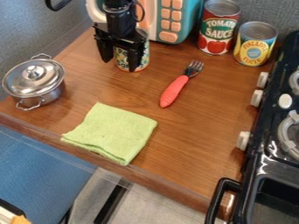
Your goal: Was removed near his boots pot silver
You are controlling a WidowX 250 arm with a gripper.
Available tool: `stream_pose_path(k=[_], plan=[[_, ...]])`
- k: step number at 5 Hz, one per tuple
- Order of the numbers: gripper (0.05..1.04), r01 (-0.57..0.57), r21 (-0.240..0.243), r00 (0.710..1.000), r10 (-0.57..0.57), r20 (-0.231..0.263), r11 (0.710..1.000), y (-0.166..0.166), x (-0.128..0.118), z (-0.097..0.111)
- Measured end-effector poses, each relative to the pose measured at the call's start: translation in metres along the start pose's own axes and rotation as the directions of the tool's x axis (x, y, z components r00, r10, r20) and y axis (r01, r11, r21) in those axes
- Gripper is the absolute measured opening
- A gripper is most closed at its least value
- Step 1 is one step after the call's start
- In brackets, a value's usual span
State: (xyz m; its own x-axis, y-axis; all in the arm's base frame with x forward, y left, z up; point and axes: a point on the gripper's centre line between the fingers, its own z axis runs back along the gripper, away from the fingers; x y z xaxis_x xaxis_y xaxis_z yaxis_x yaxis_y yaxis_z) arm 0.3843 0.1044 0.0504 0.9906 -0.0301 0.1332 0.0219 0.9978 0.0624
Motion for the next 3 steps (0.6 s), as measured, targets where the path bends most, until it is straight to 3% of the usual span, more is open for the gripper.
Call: stream_pose_path(k=[1, 3], plan=[[0.999, -0.008, 0.010, 1.000, 0.008, -0.005, 1.000, -0.001, 0.000, 0.001], [0.999, -0.007, 0.010, 0.998, 0.006, 0.068, 1.000, 0.002, -0.014, 0.052]])
